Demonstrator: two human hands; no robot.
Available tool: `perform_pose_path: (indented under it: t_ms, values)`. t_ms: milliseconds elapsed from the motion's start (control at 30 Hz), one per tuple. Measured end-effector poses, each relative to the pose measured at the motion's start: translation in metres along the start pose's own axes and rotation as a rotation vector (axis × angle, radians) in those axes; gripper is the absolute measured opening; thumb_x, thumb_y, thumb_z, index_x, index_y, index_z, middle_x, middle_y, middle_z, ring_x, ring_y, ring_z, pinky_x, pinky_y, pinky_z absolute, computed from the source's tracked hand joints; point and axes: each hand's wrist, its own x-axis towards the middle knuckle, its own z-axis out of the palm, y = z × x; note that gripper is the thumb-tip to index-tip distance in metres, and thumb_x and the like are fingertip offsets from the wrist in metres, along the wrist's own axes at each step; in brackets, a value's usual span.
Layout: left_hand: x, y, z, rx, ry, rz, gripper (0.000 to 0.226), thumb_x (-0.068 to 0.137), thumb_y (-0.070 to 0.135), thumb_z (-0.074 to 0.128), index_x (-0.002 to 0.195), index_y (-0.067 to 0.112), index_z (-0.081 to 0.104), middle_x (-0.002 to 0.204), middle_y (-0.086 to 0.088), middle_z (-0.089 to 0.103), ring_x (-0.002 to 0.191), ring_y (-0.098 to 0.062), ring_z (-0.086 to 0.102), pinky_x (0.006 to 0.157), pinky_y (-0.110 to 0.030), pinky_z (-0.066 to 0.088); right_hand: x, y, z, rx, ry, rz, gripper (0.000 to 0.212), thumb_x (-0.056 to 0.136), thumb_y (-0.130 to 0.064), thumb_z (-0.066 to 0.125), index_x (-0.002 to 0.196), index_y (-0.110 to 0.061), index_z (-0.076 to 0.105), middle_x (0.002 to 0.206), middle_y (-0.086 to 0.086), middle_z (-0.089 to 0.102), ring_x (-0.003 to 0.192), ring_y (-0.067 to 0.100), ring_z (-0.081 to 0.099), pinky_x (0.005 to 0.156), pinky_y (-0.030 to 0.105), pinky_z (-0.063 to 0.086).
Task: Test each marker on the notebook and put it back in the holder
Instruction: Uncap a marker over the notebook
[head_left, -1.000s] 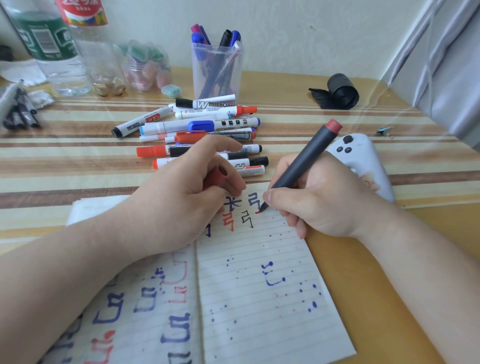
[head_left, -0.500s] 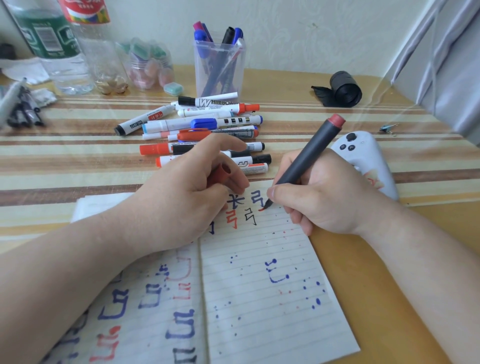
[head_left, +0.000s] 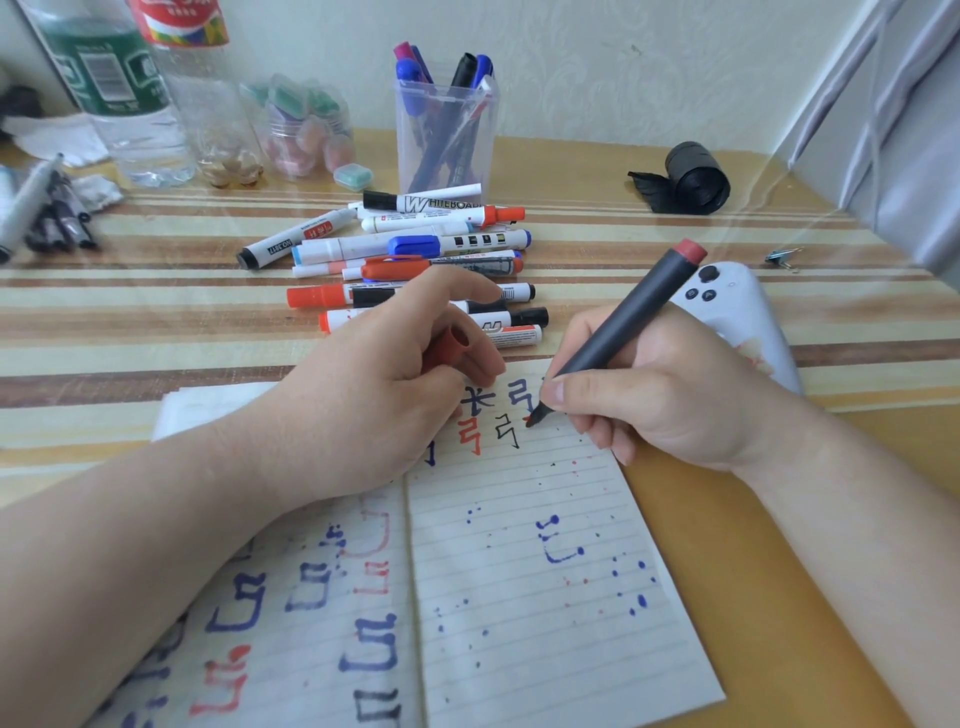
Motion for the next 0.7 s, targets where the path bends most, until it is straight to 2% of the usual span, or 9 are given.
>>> perform_pose_path:
  t_ms: [100, 200, 367, 467, 700]
  values:
    - [-0.0003, 0.0008, 0.0003, 0.001, 0.002, 0.005, 0.062, 0.074, 0.006, 0.039, 0.128, 0.035, 0.047, 0.1, 0.011, 0.072, 0.105, -0.015, 0.07, 0.082, -0.042, 0.055, -0.0001, -0.0007, 0.0003, -0.02, 0.003, -0.002, 0.02, 0.08, -0.01, 0.078, 0.079, 0.004, 0.065, 0.055, 0.005, 0.059, 0.045, 0.016, 0.055, 0.038, 0.024, 0.041]
    - [-0.0008, 0.0019, 0.0006, 0.011, 0.011, 0.012, 0.061, 0.074, 0.007, 0.038, 0.129, 0.033, 0.048, 0.099, 0.011, 0.072, 0.103, -0.013, 0.07, 0.082, -0.04, 0.055, -0.0006, -0.0014, 0.0, -0.064, 0.002, 0.0, 0.015, 0.087, -0.002, 0.073, 0.081, 0.008, 0.064, 0.055, 0.008, 0.057, 0.044, 0.017, 0.054, 0.038, 0.025, 0.041]
    - [-0.0013, 0.0026, 0.0006, 0.013, 0.014, 0.014, 0.061, 0.075, 0.007, 0.039, 0.129, 0.032, 0.048, 0.1, 0.012, 0.072, 0.103, -0.014, 0.07, 0.083, -0.043, 0.056, 0.0021, -0.0007, -0.001, -0.13, 0.035, -0.009, 0.017, 0.086, -0.003, 0.071, 0.077, 0.005, 0.059, 0.051, 0.012, 0.053, 0.039, 0.021, 0.05, 0.039, 0.025, 0.038]
    - [-0.0016, 0.0032, 0.0009, 0.01, 0.018, 0.013, 0.061, 0.074, 0.007, 0.039, 0.129, 0.031, 0.048, 0.1, 0.011, 0.072, 0.103, -0.016, 0.07, 0.084, -0.047, 0.056, 0.0015, 0.0018, -0.0016, -0.008, 0.042, -0.011, 0.022, 0.077, -0.01, 0.069, 0.076, 0.009, 0.057, 0.05, 0.008, 0.051, 0.042, 0.02, 0.047, 0.037, 0.024, 0.035]
    - [-0.0015, 0.0048, 0.0004, 0.03, 0.014, 0.003, 0.061, 0.073, 0.008, 0.038, 0.129, 0.033, 0.048, 0.099, 0.014, 0.071, 0.101, -0.012, 0.07, 0.084, -0.044, 0.056, -0.0027, 0.0031, -0.0014, -0.005, -0.022, -0.065, 0.015, 0.077, -0.014, 0.073, 0.078, 0.0, 0.066, 0.055, 0.005, 0.059, 0.047, 0.018, 0.055, 0.037, 0.024, 0.039]
